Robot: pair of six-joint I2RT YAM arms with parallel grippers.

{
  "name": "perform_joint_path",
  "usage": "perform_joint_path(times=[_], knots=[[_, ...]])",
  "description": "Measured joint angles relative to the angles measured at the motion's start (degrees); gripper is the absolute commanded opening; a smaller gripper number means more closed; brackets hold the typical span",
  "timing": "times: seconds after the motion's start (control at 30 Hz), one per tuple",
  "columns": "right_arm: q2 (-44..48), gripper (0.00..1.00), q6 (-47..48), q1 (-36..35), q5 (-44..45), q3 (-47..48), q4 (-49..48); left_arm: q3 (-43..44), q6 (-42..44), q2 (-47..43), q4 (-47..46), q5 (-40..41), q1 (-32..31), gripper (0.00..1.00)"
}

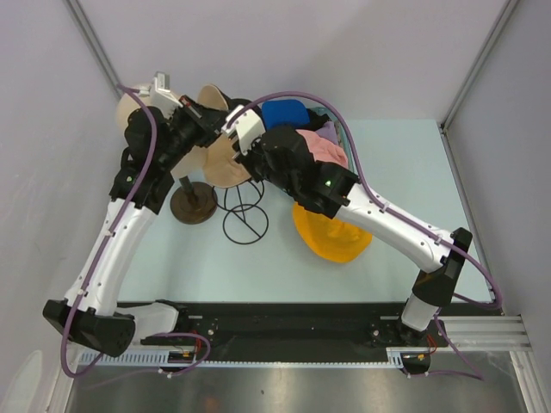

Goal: Stack the hats

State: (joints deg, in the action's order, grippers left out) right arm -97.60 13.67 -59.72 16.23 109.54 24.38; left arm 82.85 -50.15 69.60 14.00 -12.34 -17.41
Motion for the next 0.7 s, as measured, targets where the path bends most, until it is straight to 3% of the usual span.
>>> perform_joint_path(times=[0.03, 0.07, 0.17, 0.37, 0.43, 0.7], knots=[[0.0, 0.29, 0.09, 0.0, 0.44, -0.07, -0.04, 0.02, 0.15, 0.28, -0.42, -0.42, 0.0, 0.0], [0.0, 0.56, 0.24, 0.0, 0.81, -0.17, -0.15, 0.28, 0.72, 0.9, -0.98, -0.87, 0.0, 0.0], [0.0, 0.82, 0.2, -0.07, 1.9, -0.42, -0.72, 3.17, 2.84, 3.65, -1.7, -1.95, 0.0, 0.0], [0.94, 1.0, 0.5, -0.02, 3.89, -2.49, -1.33, 16.85, 12.04, 10.99, -1.97, -6.45, 2.14, 0.0], [1.95, 1.0, 0.46, 0.17, 4.76, -3.96, -1.64, 19.32, 12.96, 11.78, -2.84, -8.9, 5.6, 0.0], [7.65, 1.0, -0.61, 2.4, 7.89, -10.86, -3.85, 14.95, 14.71, 7.52, -3.15, -11.41, 18.05, 0.0]])
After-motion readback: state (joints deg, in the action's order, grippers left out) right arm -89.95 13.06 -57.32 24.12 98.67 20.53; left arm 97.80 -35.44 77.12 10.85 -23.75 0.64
